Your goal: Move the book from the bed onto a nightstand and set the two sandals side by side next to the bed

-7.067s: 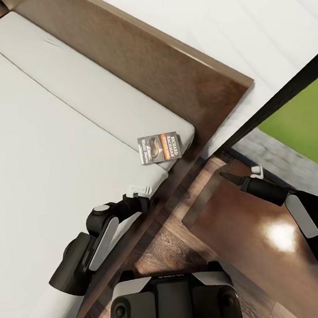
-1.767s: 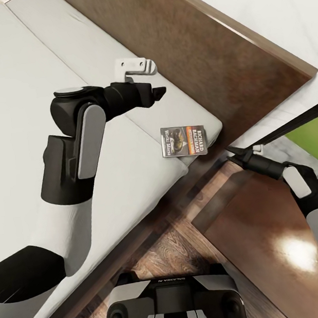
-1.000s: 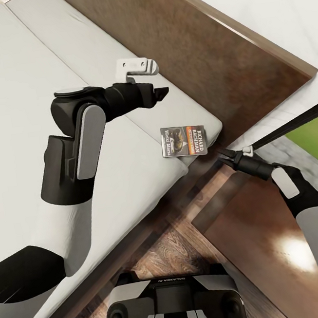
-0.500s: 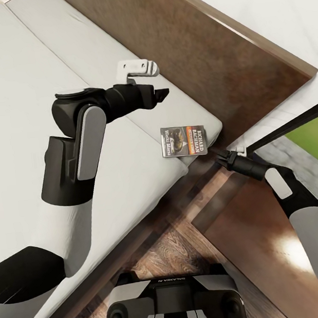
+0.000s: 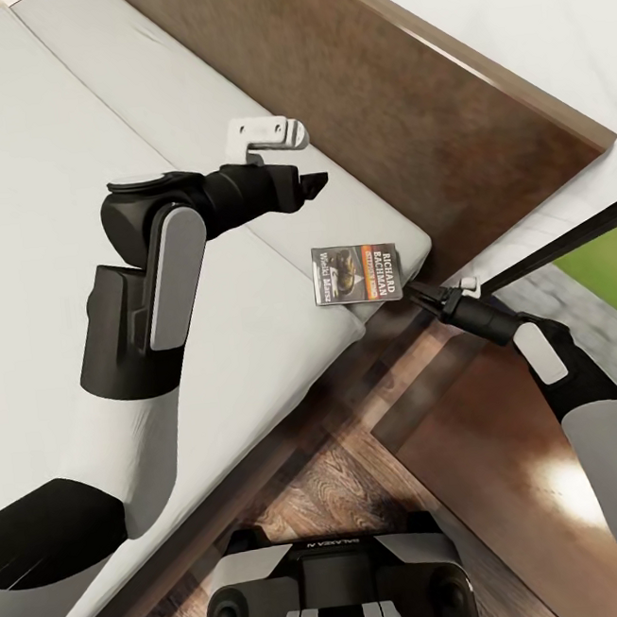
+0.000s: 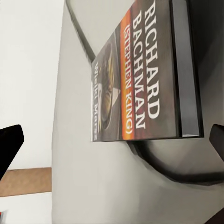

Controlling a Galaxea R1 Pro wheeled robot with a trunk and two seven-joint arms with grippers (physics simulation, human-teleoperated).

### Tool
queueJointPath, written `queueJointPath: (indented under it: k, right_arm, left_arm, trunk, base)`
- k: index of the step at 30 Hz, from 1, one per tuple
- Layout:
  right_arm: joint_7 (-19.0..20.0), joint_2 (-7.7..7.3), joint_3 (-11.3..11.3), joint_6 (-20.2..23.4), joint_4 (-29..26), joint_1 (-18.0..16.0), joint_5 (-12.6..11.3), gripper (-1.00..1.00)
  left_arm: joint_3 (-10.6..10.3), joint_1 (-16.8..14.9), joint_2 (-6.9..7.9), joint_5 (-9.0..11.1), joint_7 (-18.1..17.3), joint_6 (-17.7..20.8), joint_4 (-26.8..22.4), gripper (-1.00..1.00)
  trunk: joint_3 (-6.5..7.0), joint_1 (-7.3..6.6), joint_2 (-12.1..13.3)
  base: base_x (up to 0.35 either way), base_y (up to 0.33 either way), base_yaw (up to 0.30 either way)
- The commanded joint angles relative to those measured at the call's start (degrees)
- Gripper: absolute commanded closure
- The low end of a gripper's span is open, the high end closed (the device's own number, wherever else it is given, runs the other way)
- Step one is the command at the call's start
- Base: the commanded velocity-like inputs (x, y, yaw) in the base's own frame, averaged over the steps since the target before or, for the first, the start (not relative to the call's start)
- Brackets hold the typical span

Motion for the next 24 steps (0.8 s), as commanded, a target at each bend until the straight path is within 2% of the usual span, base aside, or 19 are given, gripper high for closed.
queueJointPath:
  k: [1,17,24]
  right_arm:
    - [0.0,-0.01,0.0,0.4,0.0,0.0,-0.3,-1.00]
    - [0.0,-0.01,-0.1,0.1,0.2,0.0,-0.2,-1.00]
    - [-0.1,-0.01,-0.2,0.0,0.2,0.0,-0.1,-1.00]
  left_arm:
    - [0.0,0.0,-0.01,0.3,0.3,0.2,0.0,-1.00]
    - [0.0,0.1,-0.01,0.3,0.3,0.2,0.0,-1.00]
    - [0.1,0.1,0.12,0.4,0.0,0.2,0.0,-1.00]
  trunk:
    - [-0.02,0.00,0.0]
    - [-0.02,0.00,0.0]
    - [-1.28,1.54,-2.8]
  base:
    - [0.000,0.000,0.000]
    - [0.000,0.000,0.000]
    - [0.000,0.000,0.000]
